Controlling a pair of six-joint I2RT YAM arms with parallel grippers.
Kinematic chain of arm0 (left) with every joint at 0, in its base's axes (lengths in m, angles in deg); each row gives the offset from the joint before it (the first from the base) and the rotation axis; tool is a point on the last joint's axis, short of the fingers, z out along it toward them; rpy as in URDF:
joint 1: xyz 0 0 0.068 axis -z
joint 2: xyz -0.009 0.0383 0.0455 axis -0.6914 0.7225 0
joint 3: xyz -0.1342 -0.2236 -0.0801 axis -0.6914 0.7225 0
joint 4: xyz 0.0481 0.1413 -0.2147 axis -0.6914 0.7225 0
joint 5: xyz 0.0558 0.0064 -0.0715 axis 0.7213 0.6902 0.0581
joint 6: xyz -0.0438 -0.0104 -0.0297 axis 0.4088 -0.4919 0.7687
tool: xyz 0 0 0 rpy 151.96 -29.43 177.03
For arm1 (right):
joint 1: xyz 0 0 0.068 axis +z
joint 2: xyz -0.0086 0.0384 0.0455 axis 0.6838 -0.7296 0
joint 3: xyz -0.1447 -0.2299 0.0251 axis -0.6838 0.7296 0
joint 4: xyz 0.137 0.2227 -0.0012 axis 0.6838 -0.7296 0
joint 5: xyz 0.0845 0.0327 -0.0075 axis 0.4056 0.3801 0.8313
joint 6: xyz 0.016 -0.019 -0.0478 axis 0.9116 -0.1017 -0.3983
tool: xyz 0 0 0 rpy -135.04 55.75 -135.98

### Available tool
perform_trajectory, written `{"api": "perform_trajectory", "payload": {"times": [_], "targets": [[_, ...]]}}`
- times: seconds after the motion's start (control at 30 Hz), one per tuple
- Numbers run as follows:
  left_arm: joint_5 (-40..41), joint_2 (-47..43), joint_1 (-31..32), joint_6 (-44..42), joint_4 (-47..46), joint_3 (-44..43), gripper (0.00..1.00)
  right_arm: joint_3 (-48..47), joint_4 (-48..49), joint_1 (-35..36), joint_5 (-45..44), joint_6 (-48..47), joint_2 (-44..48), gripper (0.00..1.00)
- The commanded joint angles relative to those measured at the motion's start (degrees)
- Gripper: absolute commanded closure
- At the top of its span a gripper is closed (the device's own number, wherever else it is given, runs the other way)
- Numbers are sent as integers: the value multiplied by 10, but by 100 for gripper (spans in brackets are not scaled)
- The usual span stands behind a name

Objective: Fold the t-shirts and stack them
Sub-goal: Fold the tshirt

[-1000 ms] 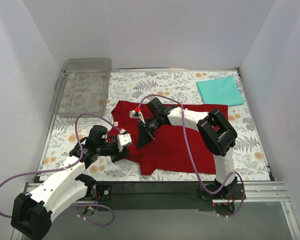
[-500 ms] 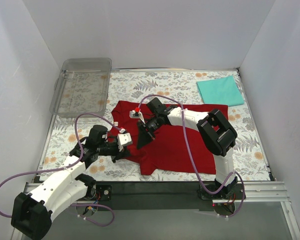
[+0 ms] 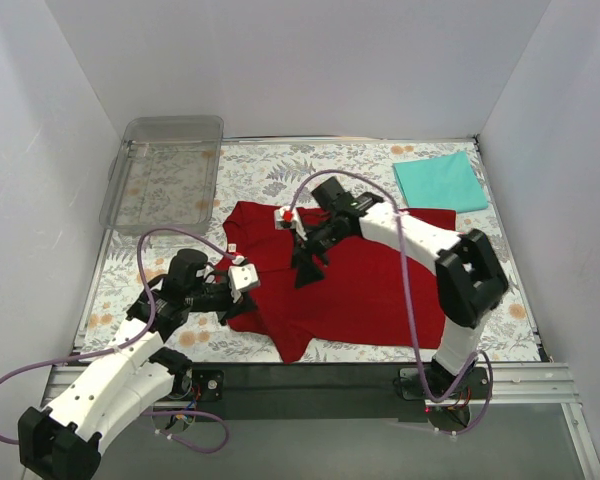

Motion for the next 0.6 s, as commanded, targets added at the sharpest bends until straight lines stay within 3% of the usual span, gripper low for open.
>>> {"api": "perform_trajectory", "payload": {"times": [0.0,0.23,0.43,0.57], "targets": [[6,-8,1,11,16,-37,100,26,-93,-47,-144,-135,106,37],[9,-15,1,54,13,-62,100,201,-175,-215,-325,-251,316,43],[16,-32,1,68,-3,-60,100,320,-213,-314,-433,-252,411,51],[14,-45,1,72,-10,-56,100,348,-233,-374,-499,-233,434,53]]}}
